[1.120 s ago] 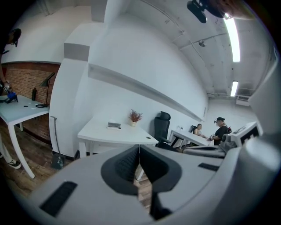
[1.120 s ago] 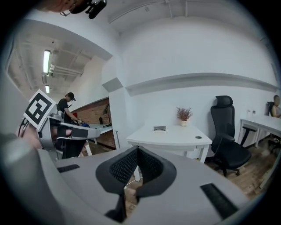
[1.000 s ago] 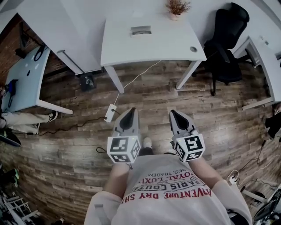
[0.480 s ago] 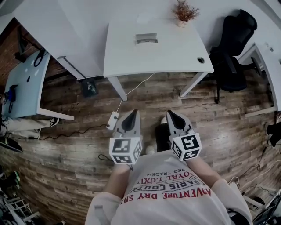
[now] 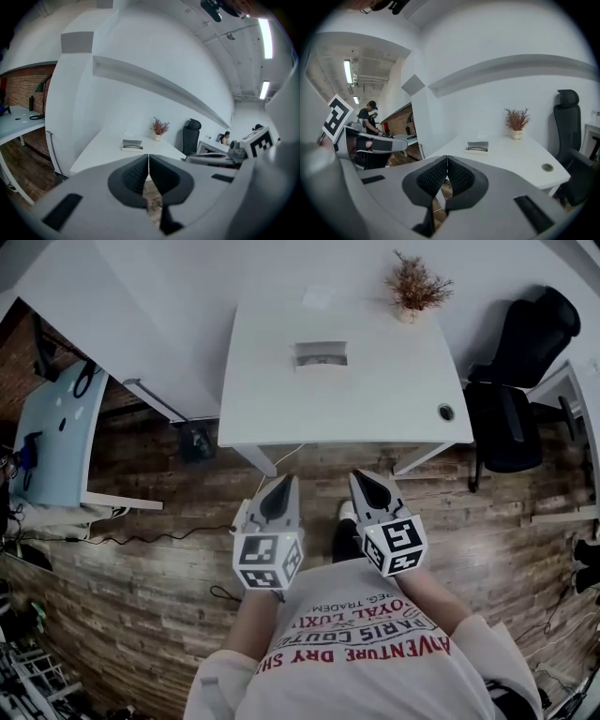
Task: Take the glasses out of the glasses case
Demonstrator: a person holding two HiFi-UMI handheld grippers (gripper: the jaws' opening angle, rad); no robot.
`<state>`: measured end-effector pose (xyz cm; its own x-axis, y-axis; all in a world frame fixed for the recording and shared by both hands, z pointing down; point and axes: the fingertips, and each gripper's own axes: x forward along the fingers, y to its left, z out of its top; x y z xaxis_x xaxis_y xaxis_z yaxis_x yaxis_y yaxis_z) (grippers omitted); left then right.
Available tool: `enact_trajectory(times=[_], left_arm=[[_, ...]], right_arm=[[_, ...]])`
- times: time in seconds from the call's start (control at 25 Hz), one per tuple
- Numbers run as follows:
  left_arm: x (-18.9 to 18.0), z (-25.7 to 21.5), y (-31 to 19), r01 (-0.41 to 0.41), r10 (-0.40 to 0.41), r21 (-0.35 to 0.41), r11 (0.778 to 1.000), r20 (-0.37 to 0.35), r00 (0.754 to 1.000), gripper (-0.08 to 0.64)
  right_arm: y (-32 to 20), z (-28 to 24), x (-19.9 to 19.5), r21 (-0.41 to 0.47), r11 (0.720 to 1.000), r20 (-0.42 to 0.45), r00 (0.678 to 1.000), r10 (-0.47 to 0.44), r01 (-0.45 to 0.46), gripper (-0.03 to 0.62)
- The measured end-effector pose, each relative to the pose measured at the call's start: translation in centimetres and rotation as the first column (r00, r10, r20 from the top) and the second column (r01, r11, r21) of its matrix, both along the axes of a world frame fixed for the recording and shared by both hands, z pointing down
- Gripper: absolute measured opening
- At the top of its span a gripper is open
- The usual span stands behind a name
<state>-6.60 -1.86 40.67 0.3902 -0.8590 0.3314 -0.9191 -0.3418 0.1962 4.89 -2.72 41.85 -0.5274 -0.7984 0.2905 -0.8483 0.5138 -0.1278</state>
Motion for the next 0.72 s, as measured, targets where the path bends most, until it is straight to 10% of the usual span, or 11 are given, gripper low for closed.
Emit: enact_trajectory(times=[0.72], left_arm=[[3.8, 1.4, -22.6, 0.104, -0.104, -0.058, 0.993, -0.002, 0.995, 0.008]], right_arm=[[-23.8, 0.9, 5.4, -0.039, 0.997, -0.017, 0.998, -0.063, 0.062, 0.012]])
